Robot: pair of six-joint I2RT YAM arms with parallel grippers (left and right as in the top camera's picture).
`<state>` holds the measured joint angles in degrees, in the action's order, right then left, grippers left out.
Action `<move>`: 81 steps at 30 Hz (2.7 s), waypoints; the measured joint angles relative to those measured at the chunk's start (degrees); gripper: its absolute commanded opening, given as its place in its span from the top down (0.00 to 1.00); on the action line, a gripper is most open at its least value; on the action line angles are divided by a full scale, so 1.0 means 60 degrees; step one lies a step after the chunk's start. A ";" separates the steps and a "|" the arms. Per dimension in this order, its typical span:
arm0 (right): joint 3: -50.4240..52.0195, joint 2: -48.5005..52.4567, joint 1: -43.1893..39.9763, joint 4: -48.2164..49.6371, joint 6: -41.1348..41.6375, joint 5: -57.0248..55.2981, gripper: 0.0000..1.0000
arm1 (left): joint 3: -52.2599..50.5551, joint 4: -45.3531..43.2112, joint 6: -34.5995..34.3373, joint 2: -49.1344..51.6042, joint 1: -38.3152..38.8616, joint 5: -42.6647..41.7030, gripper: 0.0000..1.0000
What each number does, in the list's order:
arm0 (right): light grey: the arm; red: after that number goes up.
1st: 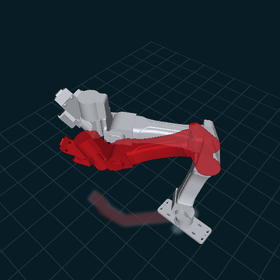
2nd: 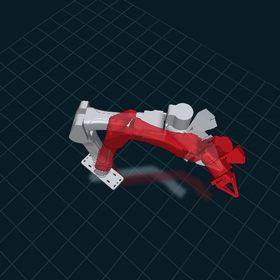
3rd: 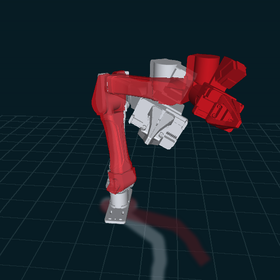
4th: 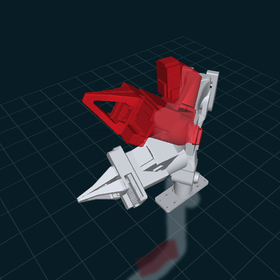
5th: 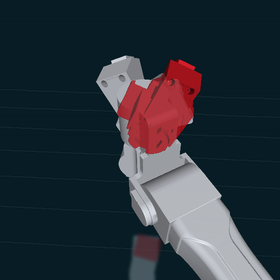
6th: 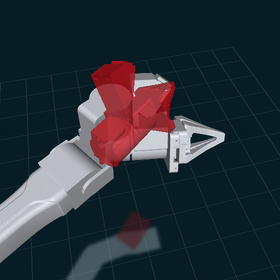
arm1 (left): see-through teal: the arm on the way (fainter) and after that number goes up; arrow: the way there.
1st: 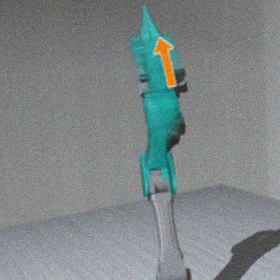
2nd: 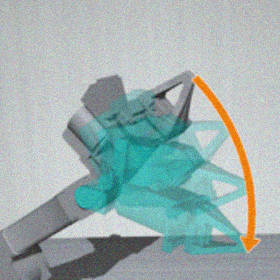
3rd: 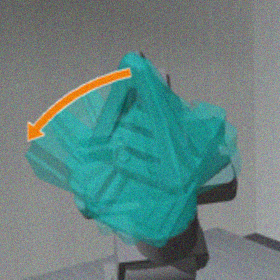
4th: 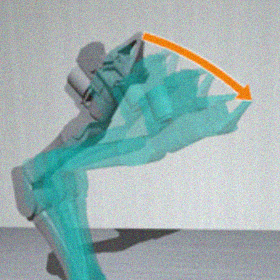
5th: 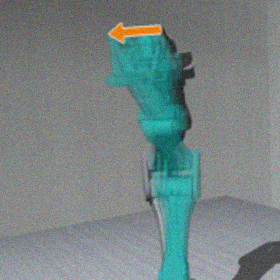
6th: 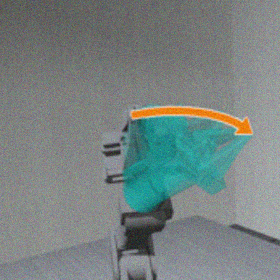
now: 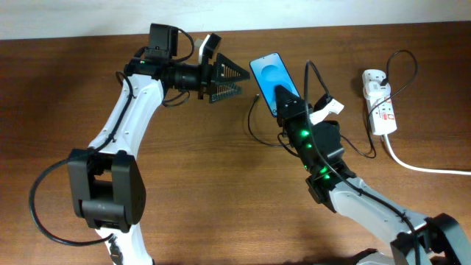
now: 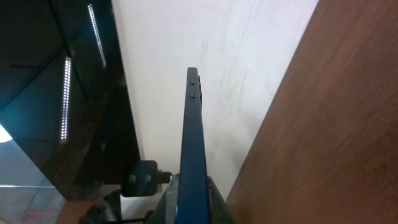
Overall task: Plug charger to phone and switch on socket
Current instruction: 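Hold the phone with the right gripper, bring left gripper to its top, then grasp the phone's top end with the left gripper, then release the right gripper and carry the phone leftward with the left gripper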
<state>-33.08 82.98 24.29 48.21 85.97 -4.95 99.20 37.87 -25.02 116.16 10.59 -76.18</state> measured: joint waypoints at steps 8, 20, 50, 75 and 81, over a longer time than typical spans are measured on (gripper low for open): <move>0.0000 0.0040 0.0015 0.0113 0.0124 -0.0040 0.96 | -0.0004 -0.0004 -0.0539 0.0000 0.0138 0.0430 0.12; 0.0000 0.0044 0.0543 0.0047 0.0452 -0.0102 0.96 | -0.0004 -0.1636 -0.2521 0.0000 0.0368 0.1257 0.11; -0.0364 0.0557 0.0976 -0.0091 0.1636 -0.0874 0.96 | -0.0004 -0.1912 -0.2922 0.0004 0.0798 0.1872 0.29; -0.0506 0.0572 0.1027 0.0186 0.2954 -0.1293 0.92 | 0.0000 -0.2149 -0.4313 0.0098 0.1056 0.2339 1.00; -0.0579 0.0572 0.0973 0.0142 0.2280 -0.1432 0.67 | -0.0015 -0.2787 -0.4645 0.0106 0.1158 0.2419 1.00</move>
<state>-36.56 86.41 30.13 49.06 99.66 -13.54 99.11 21.15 -52.88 116.79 17.54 -61.67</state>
